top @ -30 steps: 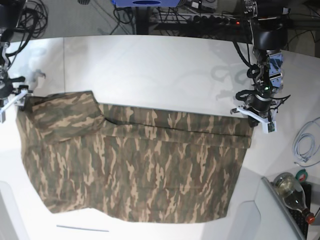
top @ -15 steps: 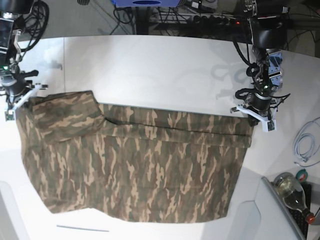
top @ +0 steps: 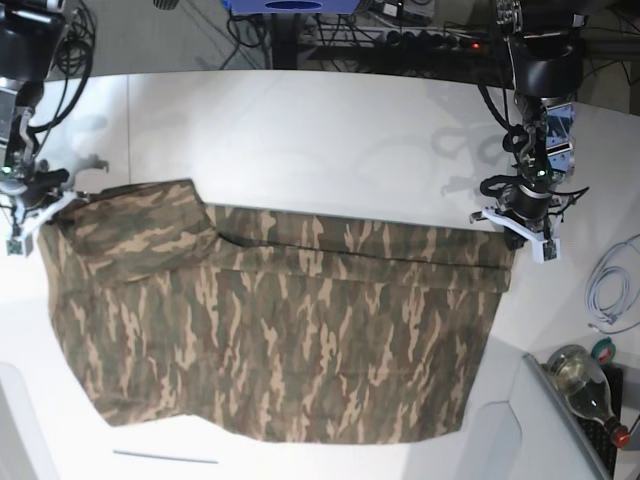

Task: Layout the t-shirt on the table in an organized manner, then fold the t-shirt properly
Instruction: 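Pull the folded edge taut with both grippers, then open them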

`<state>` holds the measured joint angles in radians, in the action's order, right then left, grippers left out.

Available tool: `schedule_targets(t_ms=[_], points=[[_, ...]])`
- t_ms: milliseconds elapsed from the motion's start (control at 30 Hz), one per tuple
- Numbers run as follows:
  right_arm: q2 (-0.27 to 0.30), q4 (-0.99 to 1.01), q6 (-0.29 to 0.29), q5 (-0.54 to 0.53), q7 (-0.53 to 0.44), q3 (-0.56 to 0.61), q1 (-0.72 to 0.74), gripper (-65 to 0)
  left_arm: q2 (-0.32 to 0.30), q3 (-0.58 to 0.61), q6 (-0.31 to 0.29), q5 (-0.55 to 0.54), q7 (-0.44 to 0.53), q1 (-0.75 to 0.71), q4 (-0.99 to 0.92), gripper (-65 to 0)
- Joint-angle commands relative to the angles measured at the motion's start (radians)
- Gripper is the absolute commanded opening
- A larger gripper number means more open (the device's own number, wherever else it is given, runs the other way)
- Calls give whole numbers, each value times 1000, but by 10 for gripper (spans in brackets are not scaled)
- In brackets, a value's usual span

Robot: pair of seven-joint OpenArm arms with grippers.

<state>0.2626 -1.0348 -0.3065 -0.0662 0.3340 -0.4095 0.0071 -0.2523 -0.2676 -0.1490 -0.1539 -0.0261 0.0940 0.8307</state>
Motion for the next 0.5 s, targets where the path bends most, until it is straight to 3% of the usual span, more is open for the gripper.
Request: schedule_targets(t_ms=[0,467], points=[[19,8,2,-1,-17,-6,15,-650,-14,-3,13,4,-16,5,5,-650],[25,57,10,-1,-6,-27,21,-650,-12,-3,13,4,-25,-3,14,-650]])
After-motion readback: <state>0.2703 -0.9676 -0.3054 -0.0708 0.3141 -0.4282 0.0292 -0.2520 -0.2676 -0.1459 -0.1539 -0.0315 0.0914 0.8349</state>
